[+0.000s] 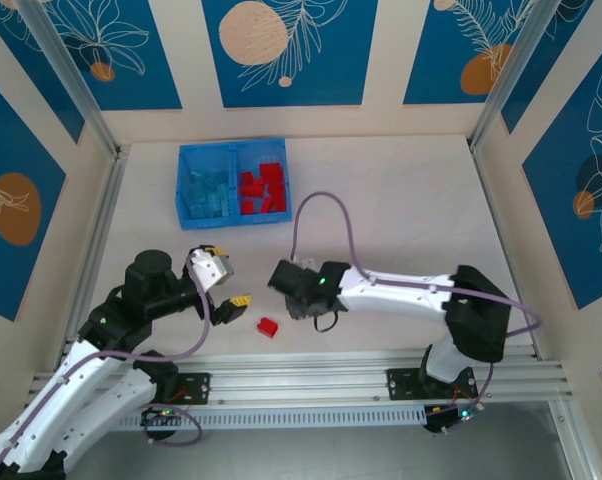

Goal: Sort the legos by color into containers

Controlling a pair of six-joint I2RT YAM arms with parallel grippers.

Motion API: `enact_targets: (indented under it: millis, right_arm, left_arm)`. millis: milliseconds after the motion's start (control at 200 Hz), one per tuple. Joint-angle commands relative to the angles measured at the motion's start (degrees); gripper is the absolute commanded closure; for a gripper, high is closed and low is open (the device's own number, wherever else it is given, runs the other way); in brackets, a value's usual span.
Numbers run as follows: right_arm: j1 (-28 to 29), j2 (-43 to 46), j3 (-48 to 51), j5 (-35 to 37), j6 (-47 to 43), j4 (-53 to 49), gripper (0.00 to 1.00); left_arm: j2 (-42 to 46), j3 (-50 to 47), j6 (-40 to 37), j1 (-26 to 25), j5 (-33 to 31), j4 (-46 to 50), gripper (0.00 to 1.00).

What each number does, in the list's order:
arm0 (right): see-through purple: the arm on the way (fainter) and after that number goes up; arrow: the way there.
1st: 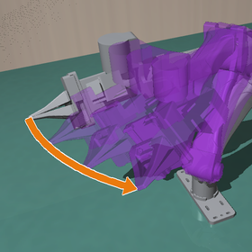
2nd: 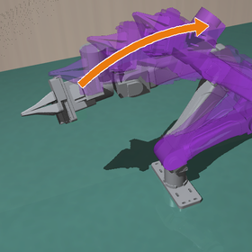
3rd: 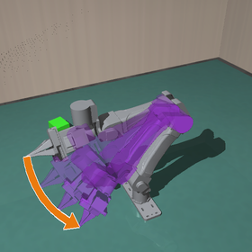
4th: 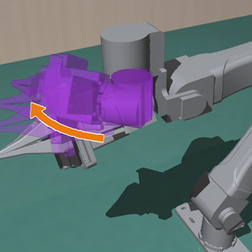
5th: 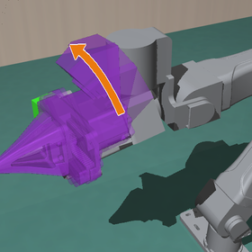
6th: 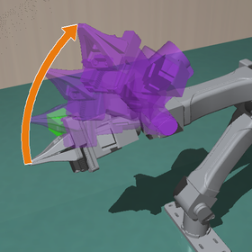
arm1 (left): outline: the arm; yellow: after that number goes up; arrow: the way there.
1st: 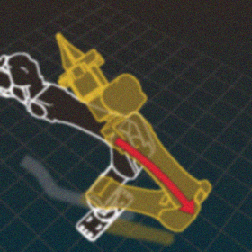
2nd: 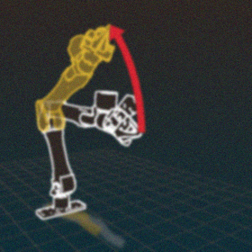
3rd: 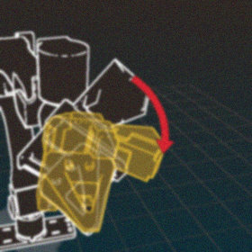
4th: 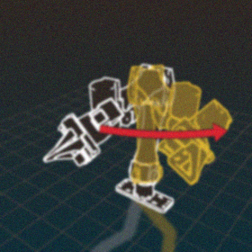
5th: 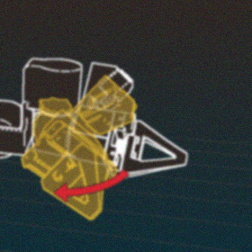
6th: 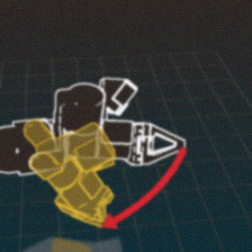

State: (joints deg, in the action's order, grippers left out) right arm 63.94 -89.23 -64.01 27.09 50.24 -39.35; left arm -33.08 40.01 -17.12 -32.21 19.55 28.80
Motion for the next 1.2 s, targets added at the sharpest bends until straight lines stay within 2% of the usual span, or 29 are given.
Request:
enact_targets:
  millis: [0, 180, 385, 470, 640, 760, 840, 920, 1045, 1195]
  right_arm:
    - [-3.48, 3.5, -5.4, 4.15, -7.81, 5.13, 0.7]
    - [-9.87, 0.42, -13.75, 1.01, -17.52, 13.07, 0.7]
    - [-17.19, -14.11, -29.74, -3.09, -24.5, 15.83, 0.7]
    - [-19.51, -21.96, -37.4, -2.79, -26.58, 15.84, 0.7]
    - [-22.57, -39.22, -58.07, -3.94, -28.96, 8.98, 0.7]
    - [-22.73, -50.46, -73.91, -5.82, -29.78, 2.04, 0.69]
    - [-22.61, -55.61, -81.0, -6.26, -29.17, -1.23, 0.66]
    - [-22.72, -57.75, -84.01, -6.26, -28.36, -2.89, 0.61]
    - [-22.72, -56.76, -83.59, -5.96, -27.99, -3.3, 0.53]
    - [-22.72, -52.64, -81.58, -6.36, -28.85, -3.38, 0.51]
  left_arm:
    - [0.89, 0.51, -1.46, 0.52, 1.32, -0.07, 0.0]
    - [2.52, 0.57, -1.57, 0.54, -2.25, -0.4, 0.0]
    - [1.97, 1.38, 2.16, 1.0, -25.28, 0.83, 0.0]
    - [2.26, 1.44, 3.58, 1.74, -30.42, 1.15, 0.0]
    - [3.85, 0.82, 4.12, 2.93, -28.65, 0.43, 0.0]
    - [4.02, 0.77, 4.04, 3.3, -27.66, 0.6, 0.0]
    - [4.07, 0.76, 4.08, 3.51, -27.13, 0.49, 0.0]
    - [3.76, 0.51, 4.31, 3.63, -27.1, 0.05, 0.0]
    - [2.95, 0.61, 4.7, 3.88, -26.89, -0.21, 0.0]
    - [1.65, 0.6, 4.83, 4.22, -25.89, -0.5, 0.0]
